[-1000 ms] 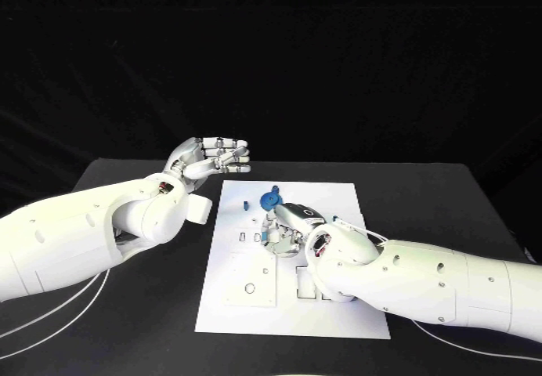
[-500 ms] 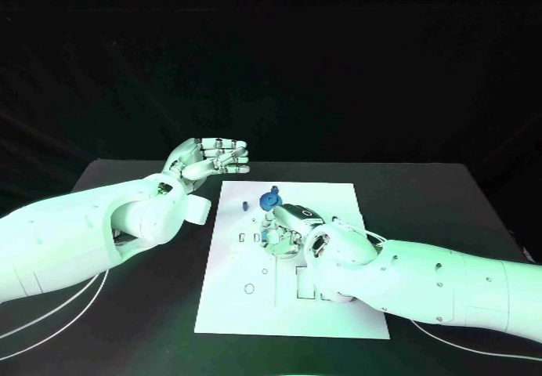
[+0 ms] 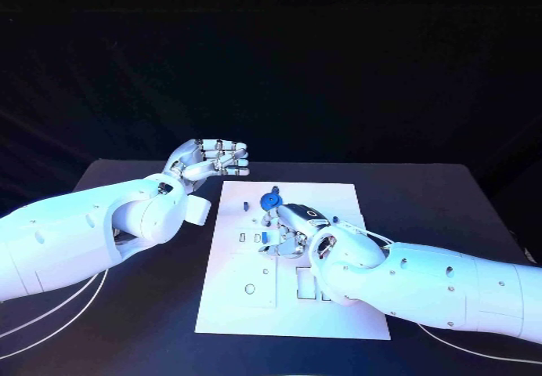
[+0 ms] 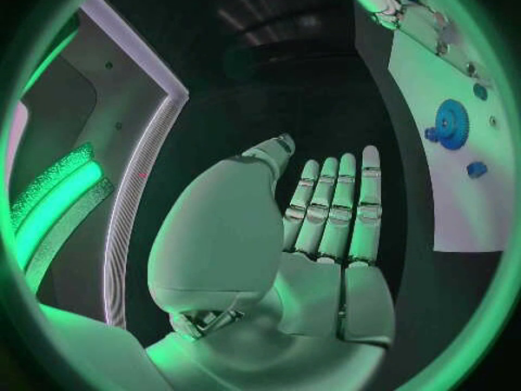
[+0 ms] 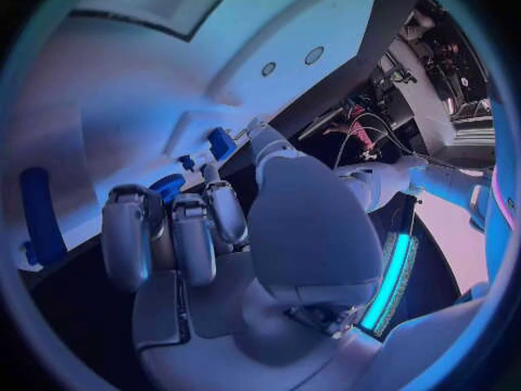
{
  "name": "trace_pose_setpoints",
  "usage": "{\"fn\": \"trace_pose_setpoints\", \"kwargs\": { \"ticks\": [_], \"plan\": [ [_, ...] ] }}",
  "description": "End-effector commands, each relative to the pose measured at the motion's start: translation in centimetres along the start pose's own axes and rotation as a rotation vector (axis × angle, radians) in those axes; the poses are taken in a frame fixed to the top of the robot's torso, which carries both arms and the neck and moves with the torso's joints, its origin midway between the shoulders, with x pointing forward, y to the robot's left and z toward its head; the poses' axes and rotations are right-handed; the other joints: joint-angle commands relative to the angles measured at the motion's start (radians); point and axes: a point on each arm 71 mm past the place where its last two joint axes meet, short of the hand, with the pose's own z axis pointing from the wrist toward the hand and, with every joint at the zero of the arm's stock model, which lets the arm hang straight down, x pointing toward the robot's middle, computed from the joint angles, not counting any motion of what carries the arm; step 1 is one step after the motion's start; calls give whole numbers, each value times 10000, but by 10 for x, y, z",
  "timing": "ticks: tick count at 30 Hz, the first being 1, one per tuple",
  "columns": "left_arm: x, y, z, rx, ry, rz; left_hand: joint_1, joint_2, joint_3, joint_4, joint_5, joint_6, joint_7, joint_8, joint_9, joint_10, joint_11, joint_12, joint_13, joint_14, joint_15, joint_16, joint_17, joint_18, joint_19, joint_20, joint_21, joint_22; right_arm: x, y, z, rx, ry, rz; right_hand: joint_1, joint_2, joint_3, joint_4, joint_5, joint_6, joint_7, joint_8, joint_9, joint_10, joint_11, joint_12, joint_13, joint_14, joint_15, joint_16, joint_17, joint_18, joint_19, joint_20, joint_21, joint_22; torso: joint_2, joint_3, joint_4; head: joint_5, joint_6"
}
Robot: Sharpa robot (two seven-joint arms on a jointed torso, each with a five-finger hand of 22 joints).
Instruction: Assemble the parts on the task board
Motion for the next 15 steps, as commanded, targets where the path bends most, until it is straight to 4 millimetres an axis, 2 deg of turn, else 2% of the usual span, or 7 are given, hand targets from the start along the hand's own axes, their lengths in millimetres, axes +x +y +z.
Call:
{"fn": "trace_pose_setpoints", "kwargs": {
  "ticks": [1,2,3,6,9,11,15],
  "plan": [
    [1,3,1,-451,415,664,-237,-29,-164,72,-33,-110,311,-49,20,180,-42,59,38,274,-81,244,180,147,243,-84,164,66,-10,4,-4,-678,-721,249,515,-63,-582,598,-38,-186,148,-238,-93,-54,61,-31,314,1038,100,60,2627,38,143,78,-55,1462,-28,6,-21,28,14],
    [1,4,1,-550,444,820,-460,-75,-325,219,-26,-159,297,-58,28,347,-94,182,84,633,-177,579,380,148,535,-187,365,150,-13,4,-5,-757,-813,317,550,-104,-667,600,-37,-221,156,-290,-110,-73,77,-42,292,1038,105,60,2627,42,134,90,-74,1451,-36,10,-24,29,19],
    [0,6,1,-767,509,1153,-875,-113,-652,584,-31,-59,161,220,154,848,-317,667,287,1783,-493,1819,1078,30,1525,-620,1084,484,-20,4,-8,-967,-1017,469,558,-106,-681,600,-34,-236,157,-304,-118,-80,78,-47,285,1038,106,60,2627,43,131,92,-80,1447,-52,23,-26,40,24],
    [-4,10,2,-1167,625,1779,-1309,27,-1099,723,-22,-409,-26,1034,539,992,-516,1775,903,1857,-809,4247,2755,106,2111,-910,2169,1107,-37,1,-13,-1416,-1393,895,700,31,-612,589,31,-179,156,-337,-122,-142,80,-88,224,1038,112,60,2627,77,58,103,-221,1357,-75,39,-6,44,24],
    [-8,15,3,-1649,805,2516,-1667,162,-1532,814,-22,-611,-353,2393,1220,882,-882,4099,2466,2370,-1205,7823,5269,77,2561,-1391,4422,2526,-56,-5,-20,-1680,-1679,1382,921,236,-415,566,257,-78,153,-375,-127,-182,75,-102,188,1038,109,60,2627,108,-11,106,-353,1276,-104,55,-17,24,9],
    [-9,19,3,-2180,1006,3058,-1810,299,-1729,768,20,-609,-596,3333,1747,714,-1115,5895,3697,3887,-1426,10586,8273,58,2468,-1493,6155,3865,-68,-11,-25,-1654,-1802,1688,961,259,-380,562,312,-47,150,-384,-128,-206,73,-115,166,1038,108,60,2627,117,-31,106,-392,1253,-120,66,-30,22,13],
    [-8,32,1,-3861,1761,4183,-2204,564,-2002,796,47,-729,-859,4549,2526,470,-1405,8186,5248,5277,-1635,12316,10539,-362,3225,-1653,9360,7622,-91,-30,-37,-1095,-1987,2310,1042,352,-263,550,530,55,135,-399,-127,-215,59,-107,157,1038,96,60,2627,124,-47,98,-429,1236,-175,90,-83,67,-30]
  ]
}}
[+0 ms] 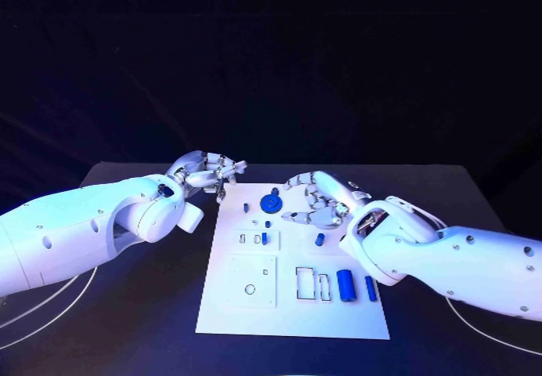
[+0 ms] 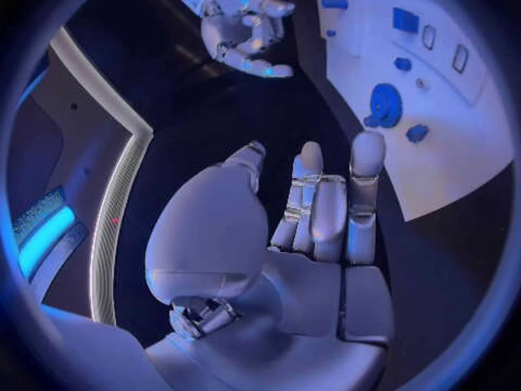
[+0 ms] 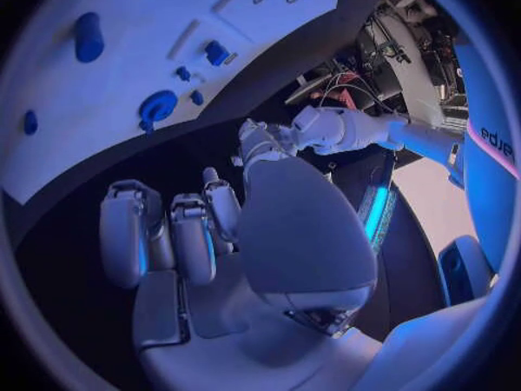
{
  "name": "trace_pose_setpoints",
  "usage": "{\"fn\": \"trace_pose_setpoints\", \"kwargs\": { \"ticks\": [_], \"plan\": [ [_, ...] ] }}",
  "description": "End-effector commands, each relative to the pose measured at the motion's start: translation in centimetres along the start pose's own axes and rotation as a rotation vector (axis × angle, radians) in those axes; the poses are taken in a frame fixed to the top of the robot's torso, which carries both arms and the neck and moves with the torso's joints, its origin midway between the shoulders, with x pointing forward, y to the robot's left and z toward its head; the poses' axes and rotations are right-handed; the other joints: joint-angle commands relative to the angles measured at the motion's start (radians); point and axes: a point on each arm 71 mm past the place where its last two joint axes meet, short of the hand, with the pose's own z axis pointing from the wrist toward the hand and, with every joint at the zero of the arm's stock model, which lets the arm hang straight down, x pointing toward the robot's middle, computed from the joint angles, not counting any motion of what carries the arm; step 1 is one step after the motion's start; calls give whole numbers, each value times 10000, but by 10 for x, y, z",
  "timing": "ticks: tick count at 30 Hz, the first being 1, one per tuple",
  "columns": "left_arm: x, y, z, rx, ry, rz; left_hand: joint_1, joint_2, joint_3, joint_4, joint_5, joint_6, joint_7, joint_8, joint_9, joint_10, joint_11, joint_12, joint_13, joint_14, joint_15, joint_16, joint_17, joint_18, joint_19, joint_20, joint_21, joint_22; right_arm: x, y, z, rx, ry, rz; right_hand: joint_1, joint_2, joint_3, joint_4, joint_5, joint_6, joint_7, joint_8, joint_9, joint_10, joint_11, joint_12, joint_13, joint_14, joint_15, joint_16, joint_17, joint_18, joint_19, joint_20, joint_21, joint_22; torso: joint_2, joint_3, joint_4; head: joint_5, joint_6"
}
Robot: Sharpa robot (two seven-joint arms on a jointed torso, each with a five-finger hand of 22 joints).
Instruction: Assemble the parts on the task board
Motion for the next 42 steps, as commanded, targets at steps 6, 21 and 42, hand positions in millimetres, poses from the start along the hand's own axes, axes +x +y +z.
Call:
{"fn": "trace_pose_setpoints", "kwargs": {
  "ticks": [6,21,42],
  "plan": [
    [22,15,3,-3334,2499,3821,-772,340,-582,53,28,352,-570,1481,1031,2090,-549,3919,4289,1567,-459,1742,2848,-694,1658,-382,2972,4230,-41,-28,-15,1065,-541,1729,97,30,98,-8,130,115,125,-60,-1,-46,-39,-36,158,1061,66,60,2629,126,-12,19,-41,1235,-107,63,-48,114,-92],
    [46,-5,28,-4797,4007,6812,-1392,662,-1019,53,-89,352,-717,1860,1541,2409,-690,4347,4935,1700,-592,1913,3191,-828,1964,-514,3420,4991,-73,-73,-28,2646,-843,1861,105,37,151,-14,316,182,108,-68,0,-52,-55,-36,142,1061,49,60,2629,123,-2,5,-31,1247,-140,82,-8,217,-214],
    [80,-3,55,-5088,4416,7559,-1437,841,-1059,45,-55,289,-718,1898,1663,2312,-690,4281,4852,1728,-589,1953,3271,-850,1999,-512,3487,5114,-73,-81,-24,3073,-625,1709,-24,46,135,4,263,243,96,-70,2,-110,-66,-83,73,1061,40,60,2629,130,-16,-5,-67,1229,-135,81,-49,243,-340]
  ]
}}
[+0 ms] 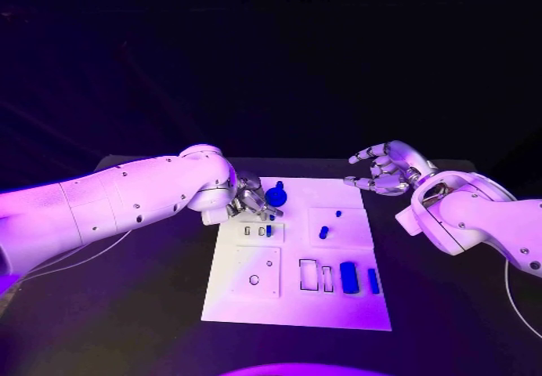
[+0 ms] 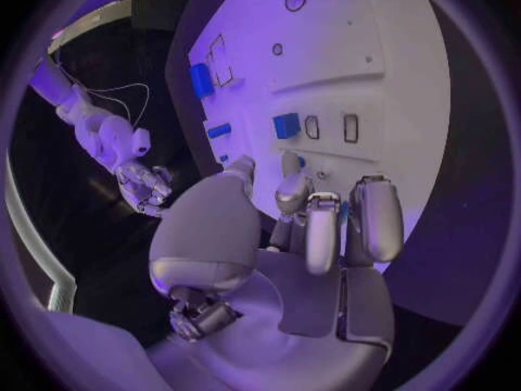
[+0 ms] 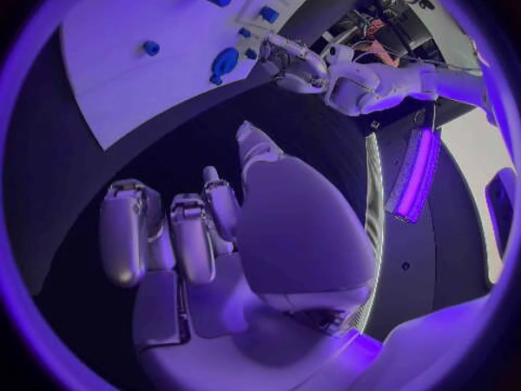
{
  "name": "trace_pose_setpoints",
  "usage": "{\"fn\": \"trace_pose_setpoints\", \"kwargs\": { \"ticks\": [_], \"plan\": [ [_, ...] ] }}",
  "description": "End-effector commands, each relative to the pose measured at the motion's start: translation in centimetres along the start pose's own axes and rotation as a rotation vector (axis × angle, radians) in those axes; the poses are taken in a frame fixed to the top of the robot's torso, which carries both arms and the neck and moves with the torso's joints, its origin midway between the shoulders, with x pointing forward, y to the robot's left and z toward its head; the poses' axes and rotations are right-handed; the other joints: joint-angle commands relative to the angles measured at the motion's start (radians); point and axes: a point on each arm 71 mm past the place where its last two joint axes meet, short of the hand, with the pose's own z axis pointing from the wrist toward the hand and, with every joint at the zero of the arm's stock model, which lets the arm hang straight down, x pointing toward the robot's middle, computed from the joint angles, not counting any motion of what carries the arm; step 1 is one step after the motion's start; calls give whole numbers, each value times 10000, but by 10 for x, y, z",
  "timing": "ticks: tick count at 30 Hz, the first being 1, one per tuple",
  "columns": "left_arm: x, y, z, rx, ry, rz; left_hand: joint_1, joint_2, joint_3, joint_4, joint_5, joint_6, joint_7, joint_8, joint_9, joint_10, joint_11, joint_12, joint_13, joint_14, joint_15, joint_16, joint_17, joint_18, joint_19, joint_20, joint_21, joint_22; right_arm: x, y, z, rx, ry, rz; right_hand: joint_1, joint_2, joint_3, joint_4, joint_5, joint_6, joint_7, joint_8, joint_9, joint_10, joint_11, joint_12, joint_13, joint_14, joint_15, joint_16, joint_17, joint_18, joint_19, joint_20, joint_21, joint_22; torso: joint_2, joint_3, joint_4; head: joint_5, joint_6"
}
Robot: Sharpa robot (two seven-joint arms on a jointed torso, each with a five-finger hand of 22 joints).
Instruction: Assemble the parts on the task board
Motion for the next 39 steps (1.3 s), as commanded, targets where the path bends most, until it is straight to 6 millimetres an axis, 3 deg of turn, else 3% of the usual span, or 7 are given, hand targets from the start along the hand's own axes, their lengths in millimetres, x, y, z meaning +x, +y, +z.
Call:
{"fn": "trace_pose_setpoints", "kwargs": {
  "ticks": [1,10,39],
  "plan": [
    [1,-1,2,-147,127,275,-30,83,-43,-8,0,-63,-8,-5,11,-60,2,-42,-12,1039,-49,58,2629,-160,44,18,65,11,1,0,0,59,198,-56,-60,2,14,16,-8,65,50,-30,0,-39,7,-42,78,1060,41,60,2633,130,-16,-3,-26,1224,18,-12,-14,-26,-21],
    [4,-2,5,-231,253,457,-37,123,-46,-6,4,-82,-3,-15,20,-108,7,-86,-75,1039,-45,58,2629,-167,56,20,82,44,1,-2,1,111,179,-78,-71,7,16,16,-11,71,48,-31,0,-47,5,-48,69,1060,39,60,2633,129,-13,-5,-21,1227,15,-19,13,-41,-67],
    [13,-1,8,-398,1254,1103,163,316,6,-29,80,-126,8,-35,97,-229,21,-188,-179,1039,-26,58,2629,-165,20,42,96,55,0,-3,2,158,173,-103,-103,23,22,15,-6,93,43,-33,1,-44,1,-46,66,1060,35,60,2633,131,-17,-8,-32,1222,1,-16,4,-51,-183]
  ]
}}
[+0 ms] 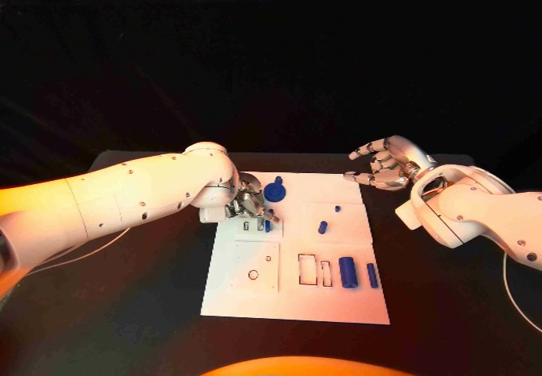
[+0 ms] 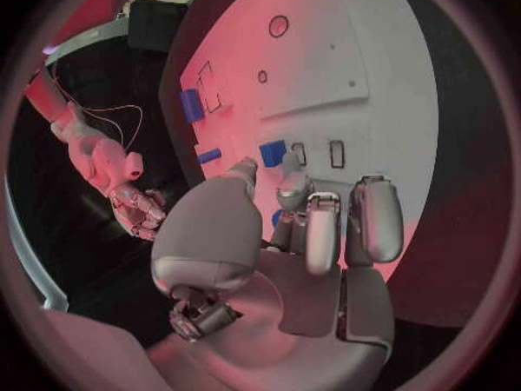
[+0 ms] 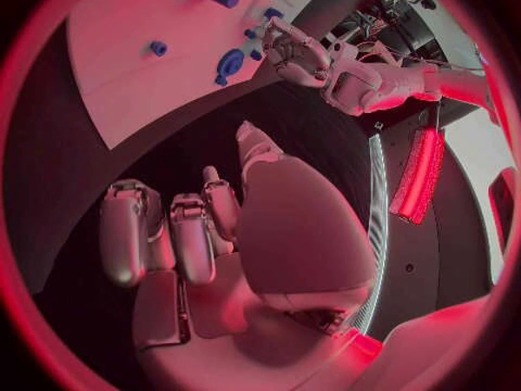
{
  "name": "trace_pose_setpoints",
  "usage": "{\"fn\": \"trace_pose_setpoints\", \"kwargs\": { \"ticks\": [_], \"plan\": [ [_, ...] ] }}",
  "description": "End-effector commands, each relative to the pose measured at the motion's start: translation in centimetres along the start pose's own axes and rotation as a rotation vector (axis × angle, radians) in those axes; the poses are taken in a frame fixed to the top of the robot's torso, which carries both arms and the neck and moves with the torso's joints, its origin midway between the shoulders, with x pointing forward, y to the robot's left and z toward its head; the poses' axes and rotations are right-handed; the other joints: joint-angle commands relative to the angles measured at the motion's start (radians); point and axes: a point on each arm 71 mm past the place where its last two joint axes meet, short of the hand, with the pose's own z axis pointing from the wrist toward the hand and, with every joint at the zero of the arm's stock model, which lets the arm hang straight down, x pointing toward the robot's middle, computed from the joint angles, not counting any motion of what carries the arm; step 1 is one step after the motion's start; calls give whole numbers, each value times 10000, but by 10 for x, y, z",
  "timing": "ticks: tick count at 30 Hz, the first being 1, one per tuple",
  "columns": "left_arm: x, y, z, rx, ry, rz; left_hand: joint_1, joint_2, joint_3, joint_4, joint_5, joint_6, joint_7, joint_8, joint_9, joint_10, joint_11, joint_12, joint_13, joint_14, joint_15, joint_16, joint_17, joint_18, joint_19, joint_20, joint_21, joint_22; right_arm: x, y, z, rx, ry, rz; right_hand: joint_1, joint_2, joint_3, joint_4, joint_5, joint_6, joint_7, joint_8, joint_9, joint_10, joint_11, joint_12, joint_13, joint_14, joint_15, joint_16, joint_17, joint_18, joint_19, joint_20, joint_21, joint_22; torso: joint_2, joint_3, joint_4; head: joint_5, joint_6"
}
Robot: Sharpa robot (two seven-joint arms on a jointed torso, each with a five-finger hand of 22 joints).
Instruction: Assemble the parts on the task board
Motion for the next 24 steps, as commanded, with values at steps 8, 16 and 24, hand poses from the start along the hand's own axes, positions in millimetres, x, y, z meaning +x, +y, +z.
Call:
{"fn": "trace_pose_setpoints", "kwargs": {
  "ticks": [8,16,24],
  "plan": [
    [5,-3,1,32,364,226,171,159,55,-39,57,-50,1,-40,50,-119,-17,-119,-100,1039,-24,60,2632,-158,-8,49,51,-22,1,1,1,-71,77,-60,-114,35,33,12,17,71,71,-38,-2,-67,-3,-65,43,1060,33,60,2627,137,-29,-11,-58,1211,2,5,-2,4,-2],
    [5,-3,1,63,364,127,717,290,329,-55,73,-23,-39,-86,124,-111,-52,-191,-130,1039,-50,60,2632,-158,-26,45,69,8,2,1,2,-47,89,-76,-119,49,44,10,43,75,70,-42,-3,-54,-4,-55,54,1060,31,60,2627,133,-19,-12,-41,1223,1,7,10,3,-27],
    [6,-4,2,152,464,-87,1619,345,1352,-85,81,-34,-99,-177,247,-137,-115,-325,-187,1039,-103,60,2632,-156,-57,7,82,29,3,1,3,-38,100,-85,-119,49,44,10,43,75,70,-42,-3,-54,-4,-55,54,1060,31,60,2627,133,-19,-12,-41,1223,7,8,-2,6,-44]
  ]
}}
